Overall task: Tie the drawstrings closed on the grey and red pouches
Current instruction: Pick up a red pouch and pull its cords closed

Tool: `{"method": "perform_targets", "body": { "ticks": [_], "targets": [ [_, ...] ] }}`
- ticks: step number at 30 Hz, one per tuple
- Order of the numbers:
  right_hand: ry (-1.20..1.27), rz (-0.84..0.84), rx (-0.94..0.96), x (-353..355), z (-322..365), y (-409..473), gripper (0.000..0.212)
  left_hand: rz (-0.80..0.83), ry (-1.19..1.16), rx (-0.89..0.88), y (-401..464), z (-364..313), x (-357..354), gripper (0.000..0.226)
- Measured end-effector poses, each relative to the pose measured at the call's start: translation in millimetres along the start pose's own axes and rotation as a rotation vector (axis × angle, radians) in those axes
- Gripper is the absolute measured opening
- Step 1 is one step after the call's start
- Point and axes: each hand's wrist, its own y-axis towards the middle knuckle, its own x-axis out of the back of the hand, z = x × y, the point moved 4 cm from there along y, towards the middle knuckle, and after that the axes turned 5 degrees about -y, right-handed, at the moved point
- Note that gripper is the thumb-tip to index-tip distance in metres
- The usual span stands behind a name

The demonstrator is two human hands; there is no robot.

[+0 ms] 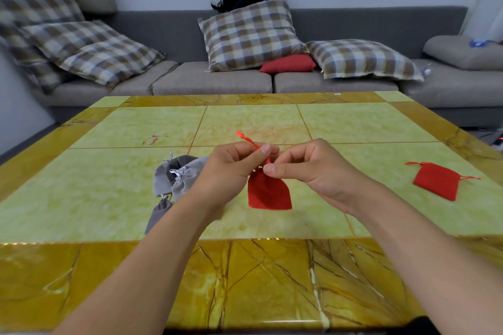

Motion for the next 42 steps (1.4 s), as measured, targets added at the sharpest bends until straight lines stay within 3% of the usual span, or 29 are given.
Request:
{"method": "perform_targets", "body": {
  "ticks": [6,13,17,21,24,29,32,38,40,42],
  "targets": [
    [-0.024,-0.080,-0.010,6.5,-1.4,0.2,0.020,-0.049,0.088,-0.111,-3.4,-7.4,4.5,0.010],
    [0.115,-0.004,-0.041,5.1,-0.6,0.2,0.026,-0.032,0.175,-0.157,-9.2,-18.5,8.8,0.012],
    [0.080,-0.055,-0.023,3.6,-1.2,0.9,0.021,0.007,0.201,-0.167,-11.0,-20.4,9.3,0.015],
    [-0.053,-0.121,0.011,1.8,-1.9,2.8,0.031,0.049,0.327,-0.217,-13.1,-20.3,13.4,0.018],
    [-0.122,-0.157,0.040,-3.0,0.4,3.9,0.033,-0.032,0.472,-0.334,-14.2,-21.1,15.0,0.017],
    [0.165,0.020,-0.101,-7.3,-4.1,3.2,0.033,-0.154,0.759,-0.690,-18.7,-29.6,7.4,0.019],
    [0.301,0.156,-0.157,-10.2,-3.3,0.7,0.021,-0.227,0.656,-0.692,-21.1,-30.9,-0.3,0.020],
    [0.506,0.168,-0.151,-10.8,-4.6,5.0,0.033,-0.238,0.346,-0.539,-18.3,-25.4,-5.5,0.023],
    [0.450,0.096,-0.135,-8.3,-6.4,8.2,0.035,-0.265,0.336,-0.525,-18.4,-23.7,-4.5,0.025],
    [0.238,-0.020,-0.083,-2.0,-5.4,9.1,0.034,-0.277,0.385,-0.529,-17.6,-22.5,-3.2,0.024]
  ]
}}
